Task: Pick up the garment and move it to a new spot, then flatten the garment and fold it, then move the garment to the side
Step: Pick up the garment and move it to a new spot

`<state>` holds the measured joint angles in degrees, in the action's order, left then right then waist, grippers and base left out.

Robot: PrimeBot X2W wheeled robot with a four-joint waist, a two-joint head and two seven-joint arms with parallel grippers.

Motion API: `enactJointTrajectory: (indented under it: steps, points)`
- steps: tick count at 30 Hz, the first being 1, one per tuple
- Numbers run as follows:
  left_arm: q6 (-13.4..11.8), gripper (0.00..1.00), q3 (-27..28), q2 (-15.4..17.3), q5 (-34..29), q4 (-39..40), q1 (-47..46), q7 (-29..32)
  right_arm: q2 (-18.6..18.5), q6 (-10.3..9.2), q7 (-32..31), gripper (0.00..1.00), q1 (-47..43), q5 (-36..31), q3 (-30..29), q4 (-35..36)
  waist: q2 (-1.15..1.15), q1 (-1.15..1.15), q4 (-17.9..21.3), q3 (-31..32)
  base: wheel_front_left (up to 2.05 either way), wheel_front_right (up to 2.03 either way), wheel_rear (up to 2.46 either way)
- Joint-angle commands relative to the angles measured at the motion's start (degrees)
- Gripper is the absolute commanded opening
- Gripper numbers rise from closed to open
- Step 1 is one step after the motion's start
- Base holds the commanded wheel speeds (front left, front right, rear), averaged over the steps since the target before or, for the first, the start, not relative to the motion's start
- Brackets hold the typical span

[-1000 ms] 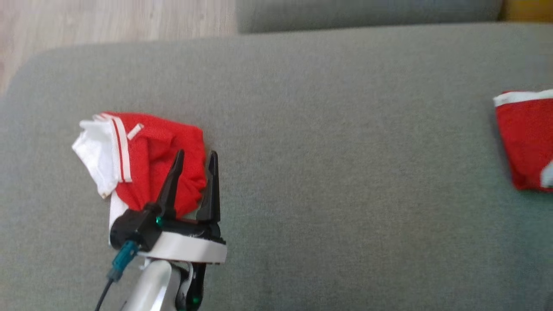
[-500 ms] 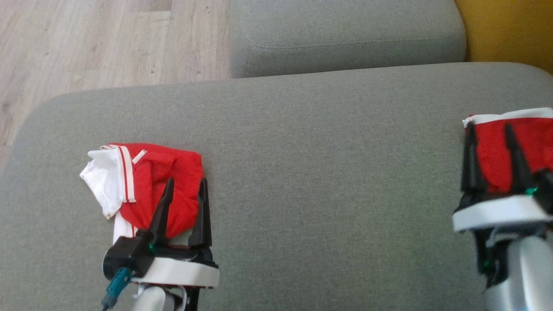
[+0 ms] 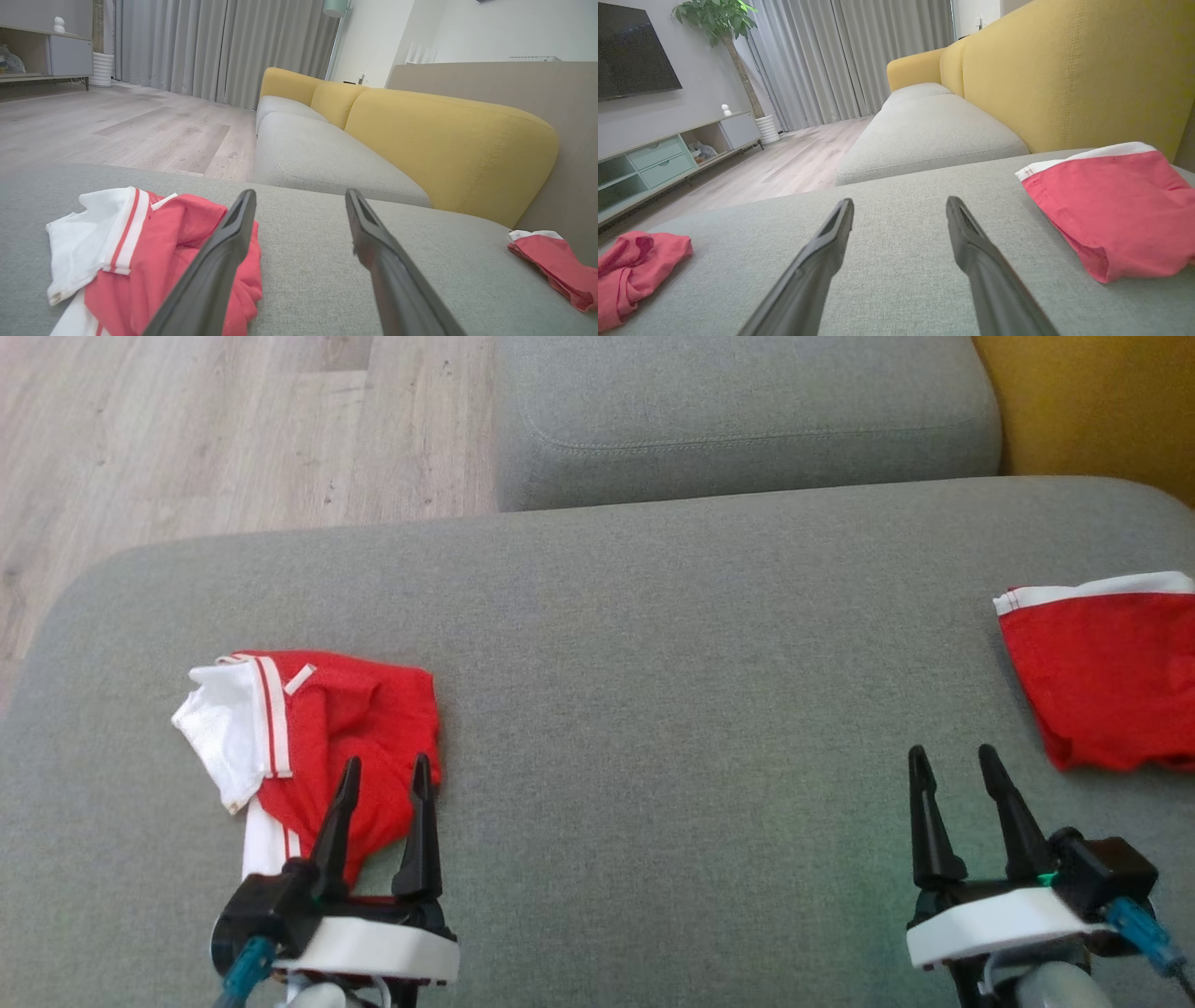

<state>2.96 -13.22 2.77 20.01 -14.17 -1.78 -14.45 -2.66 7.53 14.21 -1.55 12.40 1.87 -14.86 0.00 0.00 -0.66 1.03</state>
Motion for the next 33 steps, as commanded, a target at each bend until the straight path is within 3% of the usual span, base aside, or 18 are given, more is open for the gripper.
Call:
enactJointTrajectory:
  steps: [1,17,33]
  points:
    - [0.0,1.0,2.2,0.1,-0.3,1.6,-1.3,-0.5,-0.2,-0.04,0.8,1.0,1.6,0.5,1.6,2.6,0.0,0.0,0.1,-0.2,0.0,0.0,0.0]
    - [0.3,1.0,1.8,0.1,-0.4,0.9,-1.6,-0.5,-0.2,-0.04,0.8,1.0,1.4,0.7,2.2,5.4,0.0,0.0,-1.2,-0.3,0.0,0.0,0.0]
    - [0.4,1.0,4.4,0.1,-1.7,0.5,-0.8,-0.5,-0.2,-0.04,0.8,1.0,0.6,2.2,7.6,5.3,0.0,0.0,-12.9,1.0,0.0,0.0,0.0]
